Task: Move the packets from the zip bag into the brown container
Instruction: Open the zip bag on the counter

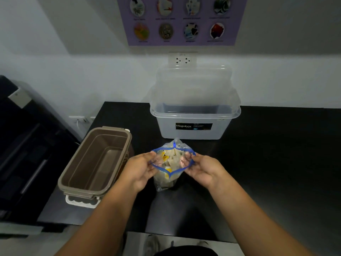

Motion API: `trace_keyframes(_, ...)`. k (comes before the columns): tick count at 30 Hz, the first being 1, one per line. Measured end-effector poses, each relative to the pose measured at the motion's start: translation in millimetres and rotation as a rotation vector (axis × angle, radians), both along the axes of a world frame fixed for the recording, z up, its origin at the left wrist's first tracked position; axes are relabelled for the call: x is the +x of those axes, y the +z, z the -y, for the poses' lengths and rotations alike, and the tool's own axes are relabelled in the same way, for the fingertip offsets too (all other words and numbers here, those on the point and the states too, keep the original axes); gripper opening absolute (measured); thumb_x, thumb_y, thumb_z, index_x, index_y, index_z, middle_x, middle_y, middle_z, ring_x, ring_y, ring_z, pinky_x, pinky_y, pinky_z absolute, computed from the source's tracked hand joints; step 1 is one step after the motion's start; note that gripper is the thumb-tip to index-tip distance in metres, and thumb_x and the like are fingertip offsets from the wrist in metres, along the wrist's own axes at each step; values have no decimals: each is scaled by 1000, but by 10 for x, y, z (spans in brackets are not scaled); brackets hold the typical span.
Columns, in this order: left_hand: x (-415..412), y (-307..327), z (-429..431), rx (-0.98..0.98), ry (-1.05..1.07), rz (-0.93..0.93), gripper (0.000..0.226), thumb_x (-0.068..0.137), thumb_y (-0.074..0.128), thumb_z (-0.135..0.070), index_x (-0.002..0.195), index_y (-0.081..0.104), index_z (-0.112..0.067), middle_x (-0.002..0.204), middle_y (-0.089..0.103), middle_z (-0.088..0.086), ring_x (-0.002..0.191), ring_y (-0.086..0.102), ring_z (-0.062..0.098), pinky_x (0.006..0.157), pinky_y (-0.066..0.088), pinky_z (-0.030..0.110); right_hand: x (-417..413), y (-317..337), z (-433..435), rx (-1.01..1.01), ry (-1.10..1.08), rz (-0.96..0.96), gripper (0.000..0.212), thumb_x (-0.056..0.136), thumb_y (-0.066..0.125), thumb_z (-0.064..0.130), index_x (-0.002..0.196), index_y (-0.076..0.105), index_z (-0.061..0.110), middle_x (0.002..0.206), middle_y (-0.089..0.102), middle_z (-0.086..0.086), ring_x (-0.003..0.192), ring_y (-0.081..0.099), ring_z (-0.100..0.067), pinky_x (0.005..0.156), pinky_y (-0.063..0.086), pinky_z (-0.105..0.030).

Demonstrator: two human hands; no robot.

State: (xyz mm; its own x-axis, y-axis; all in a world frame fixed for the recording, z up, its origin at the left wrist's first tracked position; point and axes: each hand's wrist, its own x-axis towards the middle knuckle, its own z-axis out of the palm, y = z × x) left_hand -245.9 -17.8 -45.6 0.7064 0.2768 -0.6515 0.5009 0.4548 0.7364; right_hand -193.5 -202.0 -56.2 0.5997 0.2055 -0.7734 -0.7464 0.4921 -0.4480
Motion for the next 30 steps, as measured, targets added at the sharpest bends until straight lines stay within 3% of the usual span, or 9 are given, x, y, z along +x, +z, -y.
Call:
trace_keyframes(3,-12,-57,18,-214,81,-76,19,104,51,-11,103,66,2,82,75,13,83,69,22,64,60,36,14,-56,23,73,4,-84,36,106,34,-6,130,61,-4,96,73,-22,76,76,-32,51,62,-42)
trace_keyframes(6,19,-100,51,-407,228,-97,23,105,46,-7,102,61,9,78,69,19,73,68,23,59,62,33,-25,-119,52,124,115,-61,53,89,39,-9,138,58,-2,136,65,-25,124,67,-37,81,64,-54)
trace_keyframes(8,29,-148,74,-449,284,-119,22,104,43,-6,93,59,4,64,63,12,54,63,16,51,58,24,-70,-120,74,92,200,-28,35,91,40,-3,116,64,-7,104,75,-26,86,79,-35,62,65,-44)
trace_keyframes(11,-33,-178,172,-428,196,-128,30,97,39,-10,72,53,-5,56,54,6,42,54,14,42,48,22,-107,-222,98,27,310,87,29,101,49,3,123,64,-6,111,76,-25,91,78,-36,68,65,-45)
trace_keyframes(18,-133,-228,352,-104,-43,-131,30,92,65,-27,106,70,-1,84,76,16,70,75,27,62,60,38,-113,-372,32,-92,399,111,20,107,50,8,112,67,-2,89,73,-21,73,72,-30,70,61,-45)
trace_keyframes(22,-121,-223,313,24,-71,-150,41,86,74,-36,111,73,-3,90,77,15,80,76,29,83,61,45,-36,-346,-70,-87,353,-12,23,108,46,9,95,64,4,86,59,-13,75,56,-25,95,54,-47)
trace_keyframes(24,-102,-203,272,-3,-98,-177,26,93,66,-31,88,76,-7,69,73,9,58,71,20,62,59,31,12,-328,-112,-60,298,-37,25,109,43,6,96,64,1,84,64,-15,78,60,-28,90,54,-46)
trace_keyframes(27,-21,-254,194,-101,-174,-170,59,98,51,-27,41,61,-14,45,58,0,38,59,13,46,49,20,31,-323,-156,-12,252,-54,29,108,42,5,88,62,2,57,60,-8,56,57,-17,65,56,-33)
trace_keyframes(30,66,-207,111,-104,-181,-159,60,96,49,-26,37,55,-15,38,49,-1,28,48,11,35,39,12,-19,-340,-173,20,298,16,36,104,43,7,74,63,4,51,58,-5,39,55,-15,48,51,-29)
